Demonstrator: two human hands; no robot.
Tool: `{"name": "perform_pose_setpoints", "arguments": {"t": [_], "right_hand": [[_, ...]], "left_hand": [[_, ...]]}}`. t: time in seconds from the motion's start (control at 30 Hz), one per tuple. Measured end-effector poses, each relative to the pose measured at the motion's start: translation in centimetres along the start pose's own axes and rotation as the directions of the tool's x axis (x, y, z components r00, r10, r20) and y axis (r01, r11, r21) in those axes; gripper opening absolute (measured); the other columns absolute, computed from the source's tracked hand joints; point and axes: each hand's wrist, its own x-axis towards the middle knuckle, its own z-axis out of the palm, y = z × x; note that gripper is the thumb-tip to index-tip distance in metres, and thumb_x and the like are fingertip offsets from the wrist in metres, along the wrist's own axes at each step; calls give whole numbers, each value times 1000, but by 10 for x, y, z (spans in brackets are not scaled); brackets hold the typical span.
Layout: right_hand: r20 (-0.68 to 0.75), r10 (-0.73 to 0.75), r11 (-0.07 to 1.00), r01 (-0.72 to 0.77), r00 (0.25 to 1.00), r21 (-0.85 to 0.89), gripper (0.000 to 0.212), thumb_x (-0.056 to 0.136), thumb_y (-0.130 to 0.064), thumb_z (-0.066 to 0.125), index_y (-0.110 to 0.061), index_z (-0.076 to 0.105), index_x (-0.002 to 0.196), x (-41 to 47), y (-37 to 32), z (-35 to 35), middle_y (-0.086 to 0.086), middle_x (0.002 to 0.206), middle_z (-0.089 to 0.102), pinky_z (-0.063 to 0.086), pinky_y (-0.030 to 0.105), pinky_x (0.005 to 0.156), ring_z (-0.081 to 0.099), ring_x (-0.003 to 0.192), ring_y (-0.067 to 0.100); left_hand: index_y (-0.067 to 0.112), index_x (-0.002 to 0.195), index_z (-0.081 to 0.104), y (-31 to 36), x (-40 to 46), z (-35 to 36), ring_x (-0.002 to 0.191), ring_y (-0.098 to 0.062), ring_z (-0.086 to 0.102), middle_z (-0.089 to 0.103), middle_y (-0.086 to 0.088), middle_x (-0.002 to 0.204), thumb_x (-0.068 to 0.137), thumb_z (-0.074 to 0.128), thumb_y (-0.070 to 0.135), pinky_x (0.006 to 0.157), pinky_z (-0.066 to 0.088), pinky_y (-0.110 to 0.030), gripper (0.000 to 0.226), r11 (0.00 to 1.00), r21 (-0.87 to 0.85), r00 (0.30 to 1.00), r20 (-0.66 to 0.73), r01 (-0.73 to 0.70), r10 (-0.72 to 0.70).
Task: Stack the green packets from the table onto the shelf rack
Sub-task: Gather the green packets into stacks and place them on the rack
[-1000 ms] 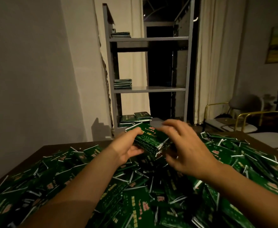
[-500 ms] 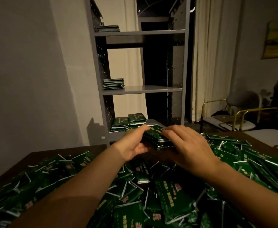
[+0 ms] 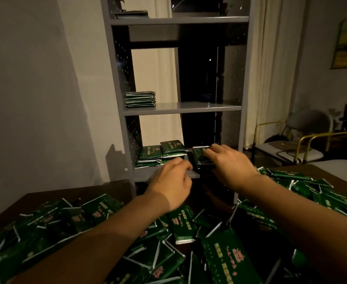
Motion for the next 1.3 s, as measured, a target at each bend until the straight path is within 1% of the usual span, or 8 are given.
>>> {"name": "perform_pose_setpoints", "arguments": {"t": [0.1, 0.23, 0.33, 0.43, 0.67, 0.9, 1.13, 1.3], "right_hand": [[81, 12, 995, -20, 997, 100, 44, 95, -24, 62, -23, 50, 137, 4, 4, 1, 0, 129, 52, 52, 34, 92, 54, 116, 20], [-87, -33, 996, 40, 996, 80, 27, 91, -26, 59, -18, 59, 117, -19, 3, -7, 0, 109, 56, 48, 26, 65, 58, 93, 19], [4, -67, 996, 67, 998, 58, 32, 89, -42, 41, -24, 57, 109, -36, -2, -9, -4, 103, 53, 46, 23, 65, 54, 89, 14], [71, -19, 997, 13, 997, 80, 46, 87, -48, 28, -26, 57, 114, -36, -1, 1, -4, 109, 54, 38, 23, 69, 54, 97, 15], [99, 28, 990, -41, 995, 133, 25, 98, -34, 46, -22, 56, 117, -13, -4, 11, -1, 115, 54, 44, 29, 78, 53, 106, 19], [138, 62, 982, -86, 988, 171, 25, 99, -32, 46, -18, 58, 116, 7, 3, 23, 2, 113, 53, 47, 34, 82, 55, 105, 22], [169, 69, 963, -110, 983, 248, 25, 99, -25, 48, -17, 57, 120, 18, 4, 28, 3, 115, 54, 40, 29, 80, 57, 102, 23], [188, 75, 953, -126, 979, 275, 20, 98, -24, 48, -17, 58, 113, 24, 2, 33, 3, 110, 54, 37, 29, 75, 58, 98, 25]], "left_hand": [[19, 132, 59, 5, -3, 6, 117, -14, 49, 54, 5, 127, 101, 46, 19, 99, 47, -40, 33, 984, 45, 985, 33, -171, 169], [11, 131, 60, 8, -8, 14, 117, -19, 50, 57, -3, 126, 99, 48, 16, 99, 46, -36, 34, 925, 137, 935, 63, -355, 349], [10, 126, 59, 12, -6, 22, 113, -20, 52, 57, -5, 122, 96, 49, 21, 97, 48, -37, 33, 877, 220, 904, 62, -426, 423], [13, 128, 54, 20, -1, 28, 116, -19, 49, 54, -4, 125, 98, 45, 32, 101, 44, -35, 36, 887, 244, 919, 71, -393, 388], [12, 130, 49, 16, 16, 31, 119, -19, 45, 50, -4, 128, 104, 37, 38, 105, 35, -32, 39, 925, 270, 963, 92, -269, 253], [11, 124, 51, 8, 37, 32, 119, -21, 46, 52, -6, 126, 103, 38, 38, 103, 40, -35, 37, 941, 251, 969, 151, -228, 195], [12, 124, 51, 4, 44, 34, 114, -21, 47, 52, -6, 123, 102, 39, 41, 97, 44, -37, 39, 950, 246, 974, 169, -191, 152], [12, 120, 52, 1, 44, 34, 110, -20, 48, 52, -5, 118, 100, 41, 41, 93, 45, -36, 37, 951, 239, 974, 160, -194, 159]]}}
